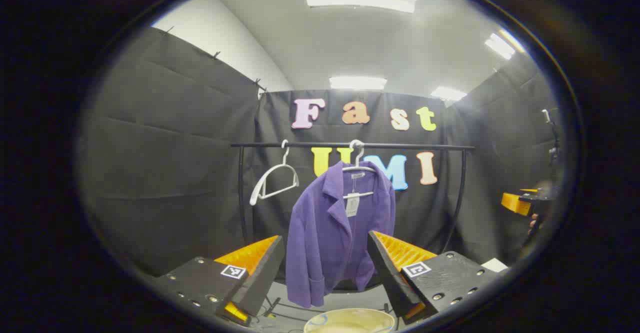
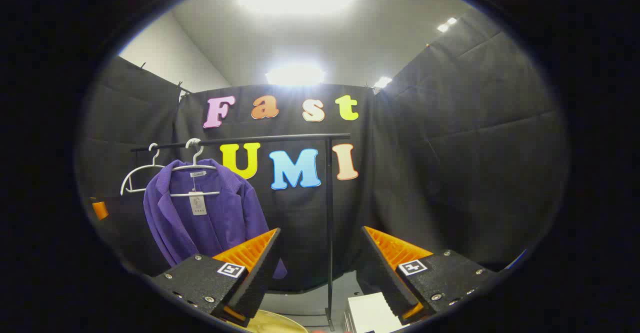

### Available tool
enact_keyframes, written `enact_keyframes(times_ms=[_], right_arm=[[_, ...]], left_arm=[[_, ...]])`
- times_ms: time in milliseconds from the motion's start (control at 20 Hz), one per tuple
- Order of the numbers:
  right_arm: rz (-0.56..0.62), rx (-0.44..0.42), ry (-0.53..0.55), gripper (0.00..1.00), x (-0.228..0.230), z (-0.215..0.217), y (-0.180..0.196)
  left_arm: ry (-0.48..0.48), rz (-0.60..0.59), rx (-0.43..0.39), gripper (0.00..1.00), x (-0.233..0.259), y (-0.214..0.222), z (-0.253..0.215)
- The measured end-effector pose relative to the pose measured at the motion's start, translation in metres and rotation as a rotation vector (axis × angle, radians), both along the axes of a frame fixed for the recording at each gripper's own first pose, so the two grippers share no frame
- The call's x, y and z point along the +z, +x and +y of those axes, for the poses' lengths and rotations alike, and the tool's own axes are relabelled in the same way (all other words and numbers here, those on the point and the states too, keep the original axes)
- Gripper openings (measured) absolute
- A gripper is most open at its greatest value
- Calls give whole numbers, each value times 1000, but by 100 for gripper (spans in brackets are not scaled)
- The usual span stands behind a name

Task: Grasp the clothes on the hanger with both hands and then place them into the laundry hamper below.

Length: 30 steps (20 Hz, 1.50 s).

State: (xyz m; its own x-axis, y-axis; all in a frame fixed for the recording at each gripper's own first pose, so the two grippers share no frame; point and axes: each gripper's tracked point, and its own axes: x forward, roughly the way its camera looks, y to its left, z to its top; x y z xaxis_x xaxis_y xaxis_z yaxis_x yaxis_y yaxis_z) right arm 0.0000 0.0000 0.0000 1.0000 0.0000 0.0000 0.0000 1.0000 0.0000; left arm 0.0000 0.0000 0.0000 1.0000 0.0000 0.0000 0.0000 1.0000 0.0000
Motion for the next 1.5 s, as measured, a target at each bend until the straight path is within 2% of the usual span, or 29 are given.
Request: enact_keyframes(times_ms=[150,200,250,300,350,450,700,800,950,1000,1200,1500], right_arm=[[8,8,-2,95,-1,2,-4],[16,13,-1,95,-3,4,-3],[24,21,-2,92,-5,7,-4],[34,30,-5,95,-7,9,-5],[41,38,-9,95,-8,12,-5],[46,51,-15,95,-7,16,-5],[84,120,5,95,-9,45,4],[90,152,12,95,-6,62,13],[108,214,15,95,1,90,31],[105,236,11,95,5,100,37],[85,310,-42,95,21,135,70],[80,438,-57,93,42,194,125]], left_arm=[[-6,19,-8,100,-9,0,0],[-6,23,-7,96,-12,1,0],[-11,30,-7,96,-15,1,-1],[-18,32,-12,100,-17,3,-4],[-26,31,-18,96,-17,4,-7],[-30,29,-26,96,-17,4,-11],[-53,35,-26,96,-19,13,-16],[-75,41,-20,100,-18,20,-17],[-97,57,-7,100,-16,33,-18],[-100,60,-2,96,-15,37,-17],[-116,73,33,96,-9,59,-11],[-215,92,93,96,0,111,-7]])
